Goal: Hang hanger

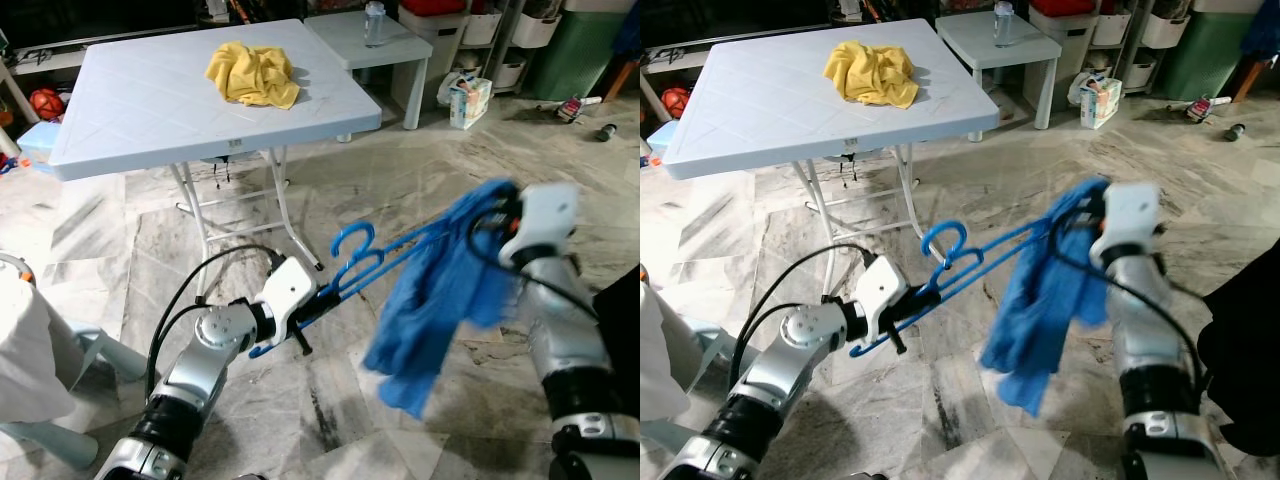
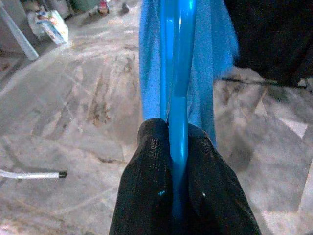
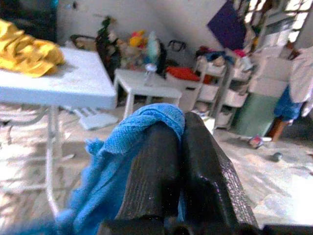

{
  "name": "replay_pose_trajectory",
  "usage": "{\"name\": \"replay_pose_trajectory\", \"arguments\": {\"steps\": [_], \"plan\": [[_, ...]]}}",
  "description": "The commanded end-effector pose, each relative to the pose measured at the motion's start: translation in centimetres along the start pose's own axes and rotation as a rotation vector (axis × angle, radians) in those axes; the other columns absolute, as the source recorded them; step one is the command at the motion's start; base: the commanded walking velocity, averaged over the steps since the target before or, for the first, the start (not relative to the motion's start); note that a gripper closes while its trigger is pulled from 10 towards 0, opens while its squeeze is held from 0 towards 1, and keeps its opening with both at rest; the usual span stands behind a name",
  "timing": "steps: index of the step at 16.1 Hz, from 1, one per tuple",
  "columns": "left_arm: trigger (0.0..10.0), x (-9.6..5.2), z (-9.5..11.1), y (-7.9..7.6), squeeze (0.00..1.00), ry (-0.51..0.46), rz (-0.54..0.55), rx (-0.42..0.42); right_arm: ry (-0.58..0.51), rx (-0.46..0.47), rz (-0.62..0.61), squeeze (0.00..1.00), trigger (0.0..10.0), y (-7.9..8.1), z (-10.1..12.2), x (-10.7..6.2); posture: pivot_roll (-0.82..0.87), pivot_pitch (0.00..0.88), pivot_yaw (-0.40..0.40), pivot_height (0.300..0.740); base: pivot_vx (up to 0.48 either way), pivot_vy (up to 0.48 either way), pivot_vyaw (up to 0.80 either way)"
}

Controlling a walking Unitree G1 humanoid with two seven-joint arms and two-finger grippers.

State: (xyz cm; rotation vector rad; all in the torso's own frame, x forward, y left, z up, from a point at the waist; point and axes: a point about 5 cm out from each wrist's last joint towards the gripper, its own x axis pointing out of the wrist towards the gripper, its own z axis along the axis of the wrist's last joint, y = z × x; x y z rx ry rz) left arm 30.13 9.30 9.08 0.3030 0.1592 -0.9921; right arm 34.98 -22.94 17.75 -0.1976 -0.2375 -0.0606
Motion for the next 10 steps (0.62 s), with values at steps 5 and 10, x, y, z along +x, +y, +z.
{"name": "replay_pose_trajectory", "arguments": {"steps": [5, 10], "plan": [[0.0, -2.9, -1.0, -2.1, 0.0, 0.013, -0.044, 0.062, -0.01, -0.122, -0.107, 0.0, 0.0, -0.8, 1.0, 1.1, -0.06, 0.044, -0.001, 0.74, 0.0, 0.0, 0.0], [0.0, -5.7, -0.7, -1.2, 0.0, -0.131, 0.456, -0.062, 0.144, -0.089, -0.202, 0.0, 0.0, -2.2, -2.1, -0.8, -0.04, 0.051, -0.01, 0.74, 0.0, 0.0, 0.0]]}}
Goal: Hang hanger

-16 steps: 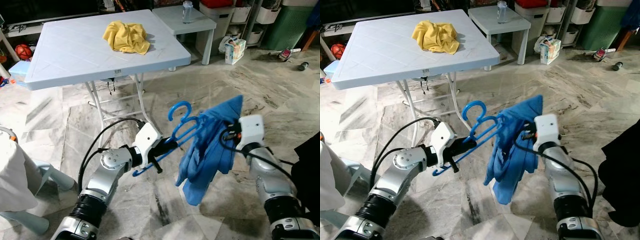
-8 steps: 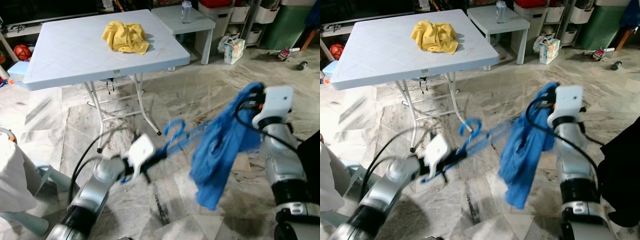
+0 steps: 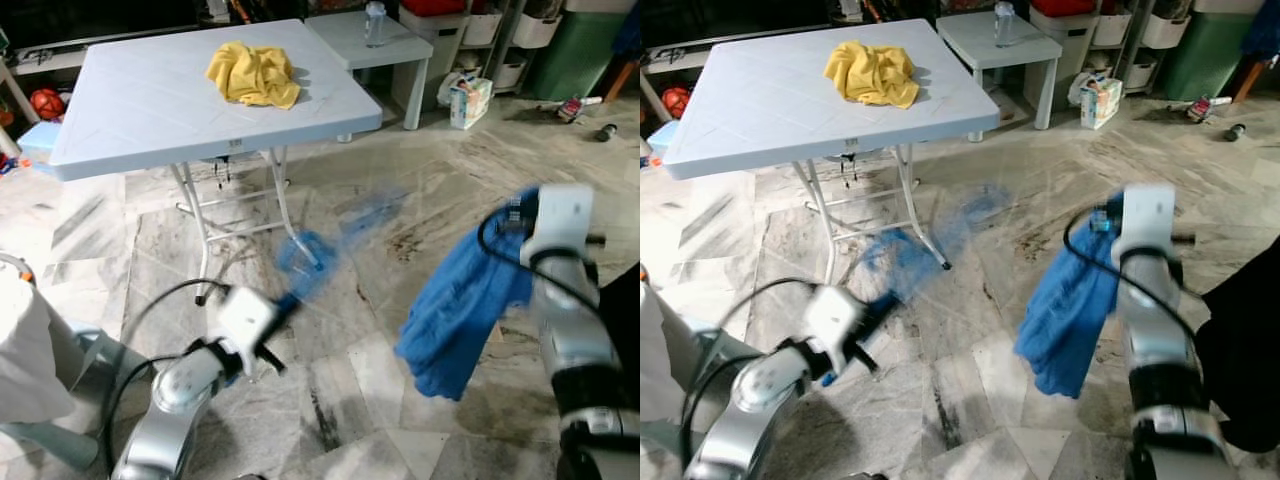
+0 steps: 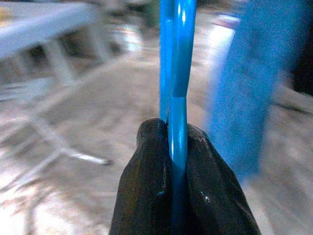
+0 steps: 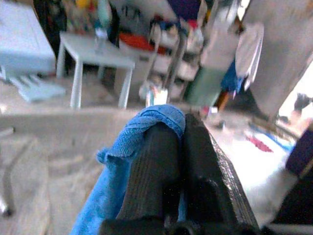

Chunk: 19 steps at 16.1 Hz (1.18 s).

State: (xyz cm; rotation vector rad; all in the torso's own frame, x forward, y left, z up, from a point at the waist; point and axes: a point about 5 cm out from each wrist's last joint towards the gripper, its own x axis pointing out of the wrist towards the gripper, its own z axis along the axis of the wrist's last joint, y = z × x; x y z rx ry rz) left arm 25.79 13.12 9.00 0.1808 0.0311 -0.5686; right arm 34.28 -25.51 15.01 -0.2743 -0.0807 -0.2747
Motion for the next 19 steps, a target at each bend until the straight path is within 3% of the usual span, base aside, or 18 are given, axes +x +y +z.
{"name": "replay_pose_trajectory", "arguments": {"steps": [1, 2, 4, 5, 6, 9, 10, 11, 12, 17, 18, 19], "plan": [[0.0, -0.5, 0.9, 0.3, 0.0, -0.046, 0.084, 0.019, -0.017, 0.03, -0.011, 0.0, 0.0, -0.1, 0.6, 0.0, -0.04, 0.052, -0.011, 0.74, 0.0, 0.0, 0.0], [1.8, -0.8, 1.3, -0.2, 0.0, -0.07, 0.151, 0.028, -0.003, 0.035, -0.007, 0.0, 0.0, 0.0, 0.2, -0.2, -0.04, 0.052, -0.01, 0.74, 0.0, 0.0, 0.0], [3.9, -1.0, 1.8, -0.3, 0.0, -0.088, 0.251, 0.033, 0.02, 0.085, 0.013, 0.0, 0.0, 0.2, -0.3, -0.8, -0.03, 0.052, -0.009, 0.74, 0.0, 0.0, 0.0], [10.0, -0.9, 1.8, 0.0, 0.0, -0.082, 0.29, 0.01, 0.011, 0.098, 0.037, 0.0, 0.0, 0.5, -0.3, -1.2, -0.02, 0.051, -0.006, 0.74, 0.0, 0.0, 0.0], [10.0, -0.7, 1.9, 1.2, 0.0, -0.061, 0.385, -0.02, -0.012, 0.157, 0.125, 0.0, 0.0, 1.2, 0.0, -2.1, -0.02, 0.044, 0.008, 0.74, 0.0, 0.0, 0.0], [10.0, -1.1, 2.1, 2.3, 0.0, -0.057, 0.507, -0.04, -0.106, 0.198, 0.276, 0.0, 0.0, 1.7, 2.0, -4.2, -0.02, 0.041, 0.021, 0.74, 0.0, 0.0, 0.0], [10.0, -1.3, 2.1, 2.4, 0.0, -0.061, 0.533, -0.047, -0.12, 0.206, 0.285, 0.0, 1.0, 1.4, 2.4, -4.6, -0.02, 0.04, 0.018, 0.74, 0.0, 0.0, 0.0], [10.0, -1.3, 2.2, 2.4, 0.0, -0.066, 0.546, -0.052, -0.117, 0.219, 0.301, 0.0, 7.8, 1.2, 2.7, -4.9, -0.02, 0.04, 0.016, 0.74, 0.0, 0.0, 0.0], [10.0, -1.3, 2.5, 2.4, 0.0, -0.072, 0.56, -0.051, -0.115, 0.186, 0.307, 0.0, 10.0, 1.0, 2.9, -5.2, -0.02, 0.039, 0.012, 0.74, 0.0, 0.0, 0.0], [10.0, -0.9, 2.9, 2.4, 0.0, -0.089, 0.571, -0.097, -0.105, 0.169, 0.316, 0.0, 10.0, 2.6, 3.7, -5.4, -0.02, 0.027, 0.013, 0.74, 0.146, 0.0, 0.0], [10.0, -1.3, 2.6, 2.6, 0.0, -0.075, 0.577, -0.106, -0.044, 0.276, 0.349, 0.0, 10.0, 3.2, 3.1, -5.9, -0.02, 0.024, 0.018, 0.74, 0.247, 0.0, 0.0], [10.0, -1.6, 2.5, 2.7, 0.0, -0.068, 0.58, -0.107, -0.021, 0.284, 0.366, 0.0, 10.0, 3.3, 2.9, -6.2, -0.02, 0.02, 0.019, 0.74, 0.247, 0.0, 0.0]]}}
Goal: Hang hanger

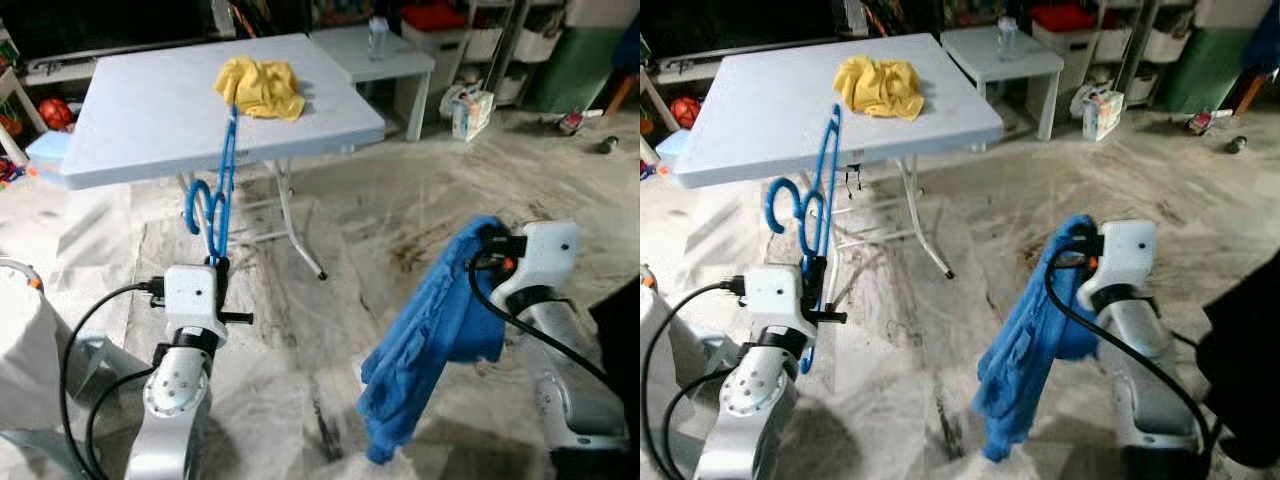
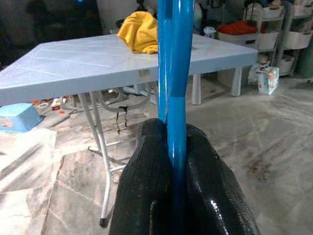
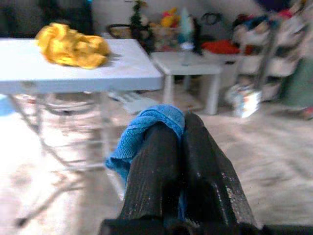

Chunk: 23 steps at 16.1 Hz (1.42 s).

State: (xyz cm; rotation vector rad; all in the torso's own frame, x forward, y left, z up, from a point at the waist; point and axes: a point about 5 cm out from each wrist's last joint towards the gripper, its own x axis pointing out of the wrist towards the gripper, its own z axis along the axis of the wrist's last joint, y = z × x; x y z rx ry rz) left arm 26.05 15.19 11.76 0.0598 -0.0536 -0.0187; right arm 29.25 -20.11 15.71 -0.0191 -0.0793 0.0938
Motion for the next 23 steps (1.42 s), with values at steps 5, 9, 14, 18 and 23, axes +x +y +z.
{"name": "replay_pose_trajectory", "arguments": {"steps": [5, 9, 14, 18, 23], "plan": [[10.0, 0.0, 0.1, 0.7, 0.0, 0.01, 0.031, -0.013, -0.014, -0.075, 0.057, 0.0, 10.0, 0.7, 0.5, -0.5, -0.02, 0.015, 0.015, 0.74, 0.274, 0.0, 0.0], [10.0, -0.1, 0.0, 0.1, 0.0, 0.008, 0.011, -0.006, -0.024, -0.072, 0.067, 0.0, 10.0, 0.9, 0.7, -0.2, -0.03, 0.018, 0.008, 0.74, 0.277, 0.0, 0.8], [10.0, 0.0, -0.1, 0.2, 0.0, 0.015, 0.024, -0.017, -0.024, -0.07, 0.078, 0.0, 10.0, 1.1, 0.8, 0.2, -0.03, 0.027, 0.001, 0.74, 0.298, 0.0, 0.0], [10.0, 0.2, 0.1, 0.3, 0.0, 0.011, 0.026, -0.024, -0.033, -0.071, 0.088, 0.0, 10.0, 1.5, 0.9, 0.4, -0.03, 0.028, 0.002, 0.74, 0.34, 0.0, 0.0], [10.0, 0.3, 0.1, 0.2, 0.0, 0.012, 0.027, -0.027, -0.04, -0.07, 0.096, 0.0, 10.0, 1.7, 1.1, 0.6, -0.03, 0.029, 0.001, 0.74, 0.335, 0.0, 0.0]]}}
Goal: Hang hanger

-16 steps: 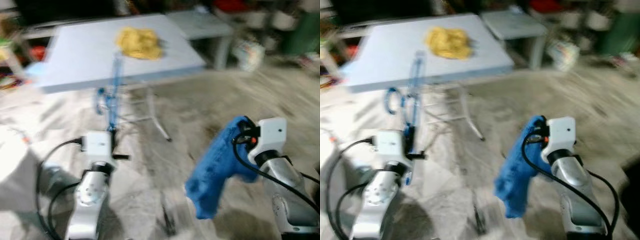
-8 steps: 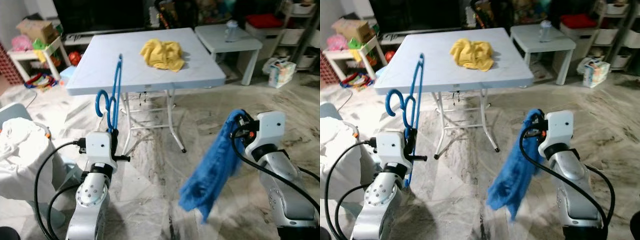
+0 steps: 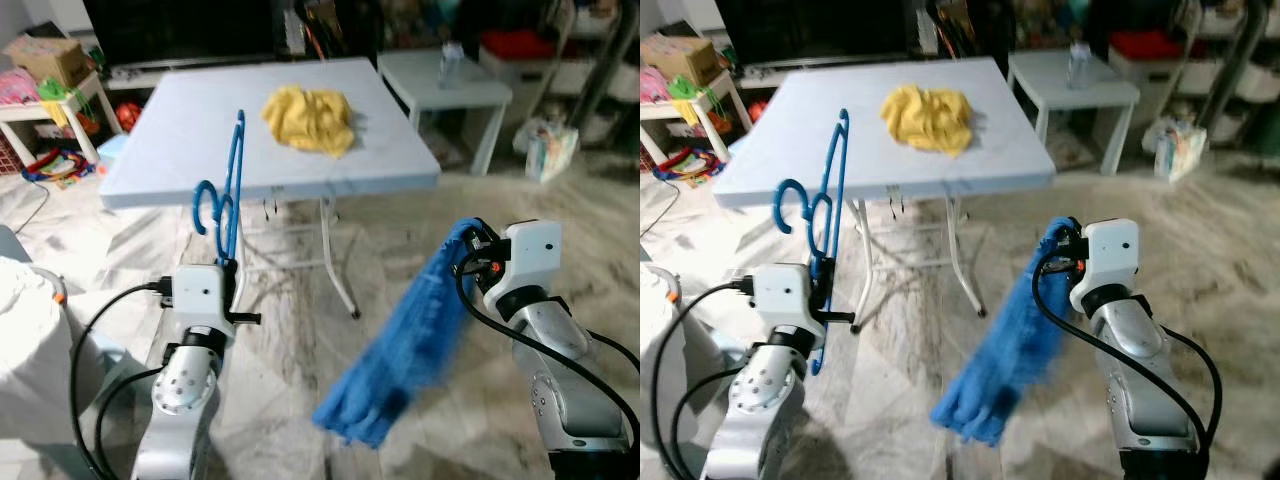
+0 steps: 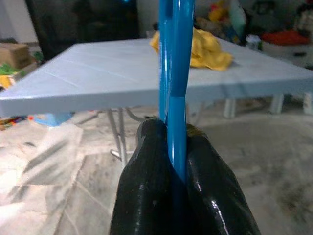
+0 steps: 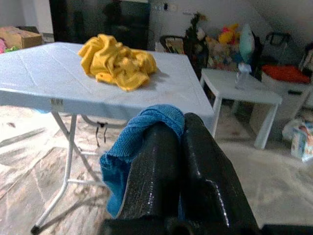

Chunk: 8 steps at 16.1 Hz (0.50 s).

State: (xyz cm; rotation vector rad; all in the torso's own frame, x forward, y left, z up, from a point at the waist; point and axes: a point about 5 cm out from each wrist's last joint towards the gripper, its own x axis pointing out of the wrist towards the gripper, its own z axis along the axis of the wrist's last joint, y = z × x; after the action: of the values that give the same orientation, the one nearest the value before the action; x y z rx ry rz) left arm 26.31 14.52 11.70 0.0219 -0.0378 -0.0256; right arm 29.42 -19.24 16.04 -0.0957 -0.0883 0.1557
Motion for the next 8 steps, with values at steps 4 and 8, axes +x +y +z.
{"name": "replay_pose_trajectory", "arguments": {"steps": [4, 8], "plan": [[10.0, -0.03, 0.17, 0.61, 0.0, 0.003, 0.024, 0.003, -0.039, 0.012, 0.033, 0.0, 10.0, 0.84, 0.79, 0.59, -0.02, 0.031, 0.005, 0.74, 0.328, 0.178, 0.0], [10.0, 0.28, 0.42, 0.73, 0.0, -0.004, 0.022, 0.005, -0.041, 0.005, 0.039, 0.0, 10.0, 0.95, 0.83, 0.8, -0.02, 0.035, 0.007, 0.74, 0.3, 0.375, 0.0]]}}
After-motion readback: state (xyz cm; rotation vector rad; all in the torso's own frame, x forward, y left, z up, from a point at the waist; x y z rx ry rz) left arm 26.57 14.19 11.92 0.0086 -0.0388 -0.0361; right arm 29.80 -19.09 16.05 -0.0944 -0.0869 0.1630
